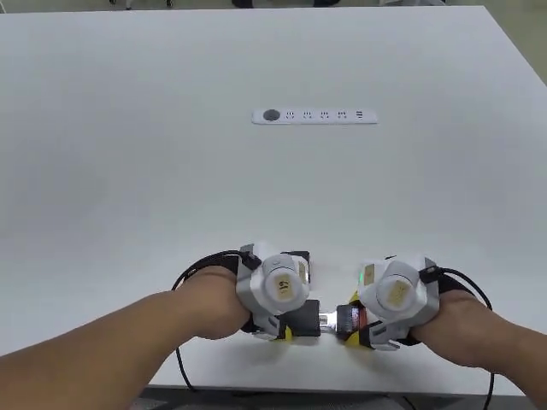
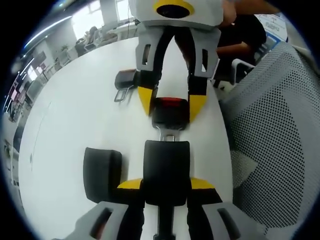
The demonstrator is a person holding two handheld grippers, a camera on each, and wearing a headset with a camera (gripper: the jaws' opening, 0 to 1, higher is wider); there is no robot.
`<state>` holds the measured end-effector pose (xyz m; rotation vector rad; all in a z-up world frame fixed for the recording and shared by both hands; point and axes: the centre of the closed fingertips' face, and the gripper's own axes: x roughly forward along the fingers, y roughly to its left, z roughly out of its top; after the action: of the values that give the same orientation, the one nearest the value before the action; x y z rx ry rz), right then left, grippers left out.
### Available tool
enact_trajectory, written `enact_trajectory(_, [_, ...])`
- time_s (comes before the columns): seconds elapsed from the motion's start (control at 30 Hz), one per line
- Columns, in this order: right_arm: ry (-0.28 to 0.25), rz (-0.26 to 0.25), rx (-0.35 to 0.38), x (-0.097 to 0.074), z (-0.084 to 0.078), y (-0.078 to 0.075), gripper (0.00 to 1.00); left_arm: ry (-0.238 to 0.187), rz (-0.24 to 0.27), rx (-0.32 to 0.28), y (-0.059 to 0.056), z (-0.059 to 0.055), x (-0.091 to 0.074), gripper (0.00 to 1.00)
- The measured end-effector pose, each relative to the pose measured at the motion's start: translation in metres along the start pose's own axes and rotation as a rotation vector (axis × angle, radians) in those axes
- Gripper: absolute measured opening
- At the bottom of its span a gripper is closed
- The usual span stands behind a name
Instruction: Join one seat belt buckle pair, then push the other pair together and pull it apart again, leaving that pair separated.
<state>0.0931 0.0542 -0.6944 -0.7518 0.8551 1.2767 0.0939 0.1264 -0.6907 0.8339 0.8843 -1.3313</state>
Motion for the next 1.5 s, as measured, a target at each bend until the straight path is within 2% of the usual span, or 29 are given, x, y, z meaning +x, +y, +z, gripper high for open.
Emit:
enact_trajectory(0.13, [0.001,-0.006,-0.014,0.002,0.004,0.000,0.32,0.008,-0.002,-0.003,-0.002,0.001,0.000,0.32])
enact_trajectory(0.23, [-0.003,-0.007,-0.021,0.004,0.007,-0.001,0.32,0.037,-0.002,0.005,0.000,0.001,0.002,0.32])
enact_trajectory(0.33, [-0.020,-0.012,-0.018,0.009,0.016,0.003,0.31,0.046,-0.003,0.009,-0.001,0.000,0.002,0.31])
enact_trajectory(0.4, [-0.020,-0.009,-0.029,0.011,0.019,0.000,0.31,0.052,-0.002,0.007,-0.001,-0.002,0.001,0.31])
enact_trajectory(0.5, [-0.030,-0.009,-0.013,0.008,0.018,0.002,0.31,0.023,0.000,0.004,-0.001,-0.002,0.000,0.31])
enact_trajectory(0.6, [-0.024,-0.013,-0.008,0.008,0.018,0.002,0.31,0.017,0.001,0.001,0.001,-0.002,0.001,0.31])
enact_trajectory(0.73, [-0.008,-0.008,-0.023,0.006,0.016,0.003,0.31,0.011,0.004,-0.012,0.002,-0.003,0.000,0.31])
enact_trajectory(0.77, [0.005,-0.012,-0.048,0.005,0.015,0.002,0.31,0.004,0.008,-0.020,0.003,-0.003,0.000,0.31])
enact_trajectory(0.83, [0.005,-0.011,-0.049,0.004,0.014,0.001,0.31,0.015,0.015,-0.047,0.001,-0.004,-0.001,0.31])
enact_trajectory(1.13, [0.011,-0.007,-0.046,0.004,0.010,0.000,0.31,0.009,0.003,-0.038,0.002,-0.005,0.000,0.31])
enact_trajectory(1.4, [0.027,-0.011,-0.032,0.005,0.009,-0.001,0.33,0.028,0.001,-0.049,0.001,-0.004,-0.001,0.32])
enact_trajectory(1.5, [0.035,-0.014,-0.030,0.005,0.009,-0.002,0.34,0.051,0.009,-0.066,0.001,-0.003,0.000,0.33])
